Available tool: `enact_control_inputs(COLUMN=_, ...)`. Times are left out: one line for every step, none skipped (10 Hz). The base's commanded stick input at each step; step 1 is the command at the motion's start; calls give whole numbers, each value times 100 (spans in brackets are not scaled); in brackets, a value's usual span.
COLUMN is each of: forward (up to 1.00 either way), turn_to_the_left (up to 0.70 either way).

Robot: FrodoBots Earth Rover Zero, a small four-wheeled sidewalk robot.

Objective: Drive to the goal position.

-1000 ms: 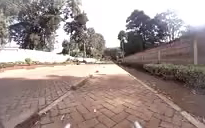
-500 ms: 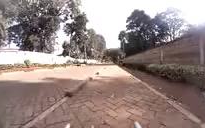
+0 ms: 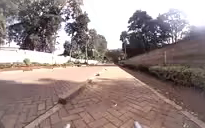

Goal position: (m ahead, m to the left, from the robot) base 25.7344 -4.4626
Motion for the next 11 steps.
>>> enact_control_inputs(forward=70, turn_to_the_left=-35)
enact_control_inputs(forward=70, turn_to_the_left=-34)
enact_control_inputs(forward=70, turn_to_the_left=-32)
enact_control_inputs(forward=70, turn_to_the_left=-29)
enact_control_inputs(forward=70, turn_to_the_left=-26)
enact_control_inputs(forward=70, turn_to_the_left=0)
enact_control_inputs(forward=70, turn_to_the_left=0)
enact_control_inputs(forward=70, turn_to_the_left=0)
enact_control_inputs(forward=70, turn_to_the_left=0)
enact_control_inputs(forward=70, turn_to_the_left=0)
enact_control_inputs(forward=70, turn_to_the_left=0)
